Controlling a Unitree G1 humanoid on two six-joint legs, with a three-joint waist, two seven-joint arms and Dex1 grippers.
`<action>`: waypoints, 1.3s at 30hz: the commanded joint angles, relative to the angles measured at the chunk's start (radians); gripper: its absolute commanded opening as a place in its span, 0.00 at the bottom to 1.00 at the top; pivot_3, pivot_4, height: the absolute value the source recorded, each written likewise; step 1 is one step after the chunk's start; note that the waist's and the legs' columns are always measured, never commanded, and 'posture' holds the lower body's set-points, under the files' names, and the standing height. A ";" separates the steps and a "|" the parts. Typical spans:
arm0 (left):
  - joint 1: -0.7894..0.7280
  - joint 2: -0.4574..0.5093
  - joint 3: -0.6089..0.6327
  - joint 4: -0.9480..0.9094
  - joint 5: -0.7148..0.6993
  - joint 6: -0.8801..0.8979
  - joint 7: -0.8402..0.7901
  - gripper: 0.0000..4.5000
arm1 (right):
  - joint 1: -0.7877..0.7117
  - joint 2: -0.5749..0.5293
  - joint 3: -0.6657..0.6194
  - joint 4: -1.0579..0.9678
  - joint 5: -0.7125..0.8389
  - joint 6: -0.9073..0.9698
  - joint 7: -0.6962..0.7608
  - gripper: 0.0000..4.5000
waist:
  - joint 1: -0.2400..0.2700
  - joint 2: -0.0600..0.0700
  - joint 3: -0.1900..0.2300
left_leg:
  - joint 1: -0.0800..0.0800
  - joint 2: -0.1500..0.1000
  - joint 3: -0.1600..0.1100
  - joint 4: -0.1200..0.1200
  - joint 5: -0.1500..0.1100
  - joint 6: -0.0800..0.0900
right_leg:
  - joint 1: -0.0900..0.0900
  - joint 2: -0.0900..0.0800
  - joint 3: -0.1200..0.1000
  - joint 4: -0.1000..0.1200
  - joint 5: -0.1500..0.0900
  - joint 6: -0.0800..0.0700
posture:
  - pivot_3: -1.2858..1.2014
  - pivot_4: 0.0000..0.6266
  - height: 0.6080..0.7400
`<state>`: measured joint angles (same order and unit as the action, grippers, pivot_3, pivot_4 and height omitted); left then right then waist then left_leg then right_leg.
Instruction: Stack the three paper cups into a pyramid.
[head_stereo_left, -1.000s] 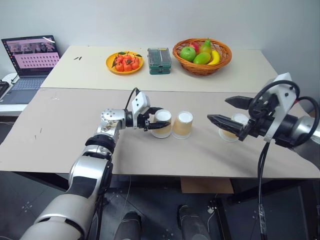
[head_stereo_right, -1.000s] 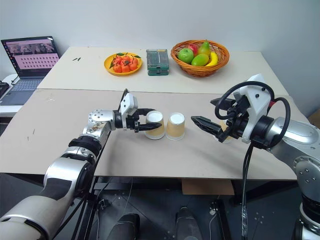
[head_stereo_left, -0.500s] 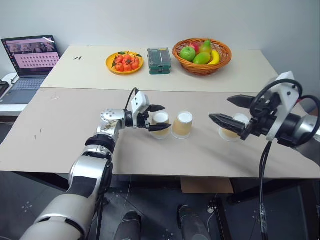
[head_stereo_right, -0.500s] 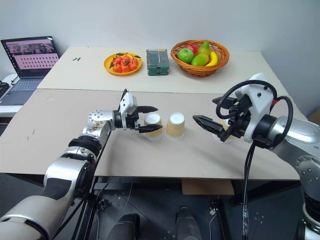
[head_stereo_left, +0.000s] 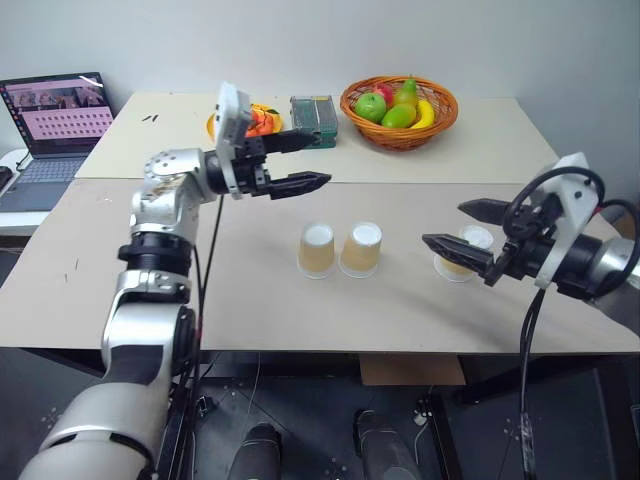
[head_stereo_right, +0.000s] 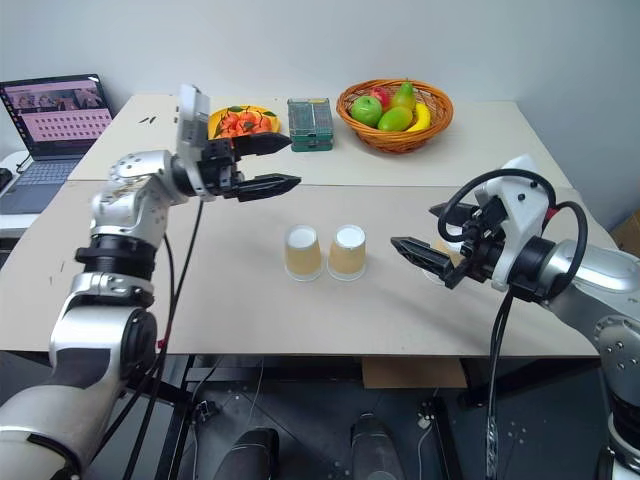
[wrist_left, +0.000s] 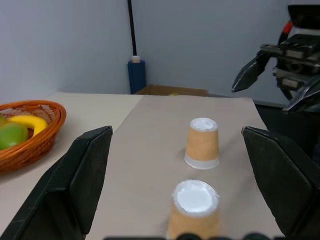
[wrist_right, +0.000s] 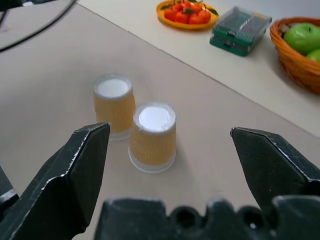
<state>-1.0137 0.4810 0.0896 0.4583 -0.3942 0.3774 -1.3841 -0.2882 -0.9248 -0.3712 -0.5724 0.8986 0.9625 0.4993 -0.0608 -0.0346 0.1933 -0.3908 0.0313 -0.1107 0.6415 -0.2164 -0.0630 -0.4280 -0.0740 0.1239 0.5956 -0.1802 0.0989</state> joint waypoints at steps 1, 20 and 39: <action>0.103 0.075 -0.004 -0.302 -0.085 0.187 0.037 0.98 | 0.073 0.009 -0.083 0.007 -0.059 -0.068 0.008 1.00 | 0.000 0.000 0.000 | 0.000 0.000 0.000 0.000 0.000 0.000 | 0.000 0.000 0.000 0.000 0.000 0.000 | 0.52 0.24 1.00; 0.294 0.090 -0.008 -0.727 -0.250 0.411 0.344 0.98 | 0.080 0.216 0.019 0.490 -0.391 -0.513 0.092 1.00 | -0.013 0.000 0.000 | 0.003 0.000 0.000 0.002 0.002 -0.001 | 0.003 0.001 0.000 0.000 -0.001 -0.003 | 0.52 0.24 1.00; 0.387 0.315 0.009 -0.747 -0.275 0.388 0.288 0.98 | -0.084 0.277 0.141 0.772 -0.529 -0.688 0.189 1.00 | -0.016 0.001 0.001 | 0.003 0.000 0.000 0.001 0.002 -0.001 | 0.003 0.001 0.001 0.000 -0.002 -0.005 | 0.52 0.24 1.00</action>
<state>-0.6228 0.7787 0.0651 -0.2604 -0.6544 0.7829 -1.0863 -0.3435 -0.6488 -0.2224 0.1985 0.3752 0.3094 0.6781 -0.0765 -0.0335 0.1939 -0.3879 0.0317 -0.1104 0.6429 -0.2145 -0.0637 -0.4251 -0.0731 0.1245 0.5958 -0.1820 0.0944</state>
